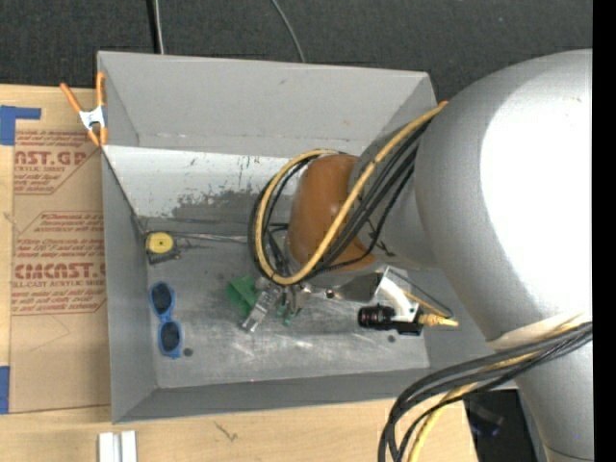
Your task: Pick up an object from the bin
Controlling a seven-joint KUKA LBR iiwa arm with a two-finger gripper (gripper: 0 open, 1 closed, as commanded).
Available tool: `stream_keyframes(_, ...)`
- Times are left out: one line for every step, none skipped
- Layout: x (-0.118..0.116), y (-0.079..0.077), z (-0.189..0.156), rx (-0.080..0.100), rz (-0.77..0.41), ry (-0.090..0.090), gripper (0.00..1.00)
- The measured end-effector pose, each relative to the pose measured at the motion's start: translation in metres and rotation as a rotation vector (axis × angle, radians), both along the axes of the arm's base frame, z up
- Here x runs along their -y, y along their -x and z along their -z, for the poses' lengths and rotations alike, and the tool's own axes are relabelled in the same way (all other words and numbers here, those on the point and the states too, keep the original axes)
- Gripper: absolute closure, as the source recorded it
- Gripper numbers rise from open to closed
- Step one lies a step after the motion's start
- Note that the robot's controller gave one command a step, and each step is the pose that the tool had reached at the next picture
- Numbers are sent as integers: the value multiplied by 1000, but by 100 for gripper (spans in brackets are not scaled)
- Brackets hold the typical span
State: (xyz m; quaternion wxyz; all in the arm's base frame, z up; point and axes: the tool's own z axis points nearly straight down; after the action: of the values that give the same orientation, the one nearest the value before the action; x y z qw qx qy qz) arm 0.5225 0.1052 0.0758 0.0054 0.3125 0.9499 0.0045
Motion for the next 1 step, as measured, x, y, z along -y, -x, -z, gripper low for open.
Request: stream_keyframes(-1,-1,-59,-8,-1,4,100)
